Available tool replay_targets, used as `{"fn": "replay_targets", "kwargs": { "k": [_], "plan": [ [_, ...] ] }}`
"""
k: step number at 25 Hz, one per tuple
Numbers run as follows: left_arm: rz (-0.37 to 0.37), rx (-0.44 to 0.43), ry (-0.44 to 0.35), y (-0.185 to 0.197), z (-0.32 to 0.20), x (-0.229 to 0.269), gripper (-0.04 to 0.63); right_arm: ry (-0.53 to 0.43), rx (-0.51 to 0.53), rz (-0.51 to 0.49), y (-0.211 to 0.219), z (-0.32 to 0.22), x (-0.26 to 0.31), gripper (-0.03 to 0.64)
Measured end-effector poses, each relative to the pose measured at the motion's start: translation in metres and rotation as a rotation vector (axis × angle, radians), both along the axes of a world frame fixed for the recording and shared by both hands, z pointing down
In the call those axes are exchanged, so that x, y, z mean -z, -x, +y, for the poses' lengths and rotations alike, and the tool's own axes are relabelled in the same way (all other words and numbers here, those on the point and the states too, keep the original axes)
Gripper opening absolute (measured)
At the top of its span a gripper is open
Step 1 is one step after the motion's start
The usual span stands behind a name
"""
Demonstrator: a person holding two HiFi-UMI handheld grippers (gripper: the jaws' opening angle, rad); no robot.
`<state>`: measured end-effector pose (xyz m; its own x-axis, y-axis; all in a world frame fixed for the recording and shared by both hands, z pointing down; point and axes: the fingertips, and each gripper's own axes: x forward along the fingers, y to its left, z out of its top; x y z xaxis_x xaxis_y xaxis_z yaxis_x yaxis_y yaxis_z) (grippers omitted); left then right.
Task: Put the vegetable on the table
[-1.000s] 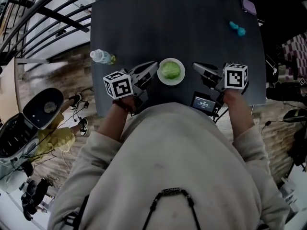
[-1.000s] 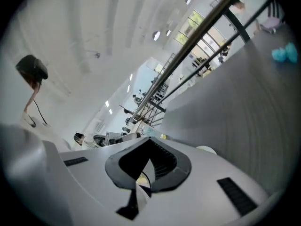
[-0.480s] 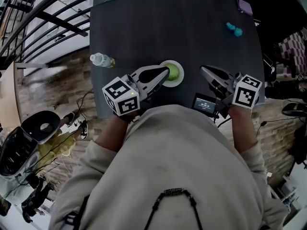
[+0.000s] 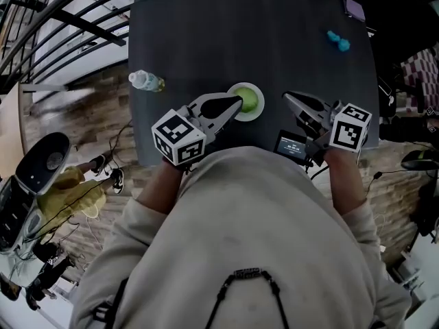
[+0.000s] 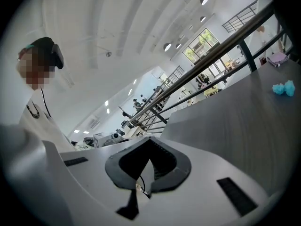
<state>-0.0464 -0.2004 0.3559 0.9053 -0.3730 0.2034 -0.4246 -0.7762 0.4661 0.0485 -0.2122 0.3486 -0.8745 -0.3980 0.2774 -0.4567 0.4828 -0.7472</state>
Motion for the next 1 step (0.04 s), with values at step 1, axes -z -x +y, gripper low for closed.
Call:
{"fn": "replay_targets", "kwargs": {
  "k": [1],
  "plan": [
    [-0.016,-0.001,-0.020,-0.0001,0.0002,-0.0011,0.006,-0.002,0.008,0.005,0.0009,-0.0010,-0.0015,0.014]
  ]
}}
